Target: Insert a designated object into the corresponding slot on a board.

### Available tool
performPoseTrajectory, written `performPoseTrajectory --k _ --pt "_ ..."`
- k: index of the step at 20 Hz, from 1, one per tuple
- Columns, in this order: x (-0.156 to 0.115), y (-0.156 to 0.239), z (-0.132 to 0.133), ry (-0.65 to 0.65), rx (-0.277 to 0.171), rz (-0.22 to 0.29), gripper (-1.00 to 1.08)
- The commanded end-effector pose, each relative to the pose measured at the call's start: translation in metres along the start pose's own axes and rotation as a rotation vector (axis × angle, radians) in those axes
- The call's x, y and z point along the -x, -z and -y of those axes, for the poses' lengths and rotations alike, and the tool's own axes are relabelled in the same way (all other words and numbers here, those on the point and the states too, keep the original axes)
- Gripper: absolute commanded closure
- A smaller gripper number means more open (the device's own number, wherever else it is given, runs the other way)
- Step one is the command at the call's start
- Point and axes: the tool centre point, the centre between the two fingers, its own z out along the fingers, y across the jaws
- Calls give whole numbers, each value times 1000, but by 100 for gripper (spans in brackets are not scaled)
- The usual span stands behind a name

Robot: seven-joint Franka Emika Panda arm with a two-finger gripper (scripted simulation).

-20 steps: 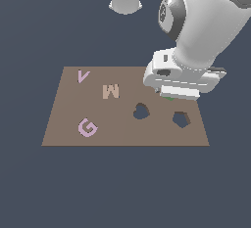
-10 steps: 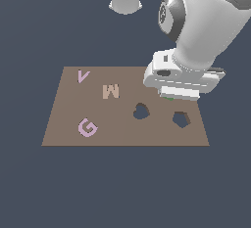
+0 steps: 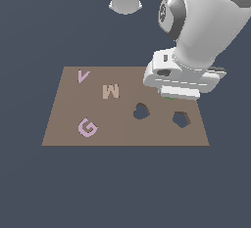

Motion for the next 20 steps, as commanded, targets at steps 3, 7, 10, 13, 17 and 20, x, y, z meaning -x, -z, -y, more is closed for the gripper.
performPoseTrajectory --k 3,7,10,13,17,20 --pt "-1 0 -1 22 0 0 108" --pt "-3 0 -2 66 0 0 108" --pt "-5 0 -4 113 0 0 108" --pt "-7 1 -6 174 0 0 108" --pt "-12 1 -9 273 0 -1 108" --pt "-16 1 -11 363 0 -1 108"
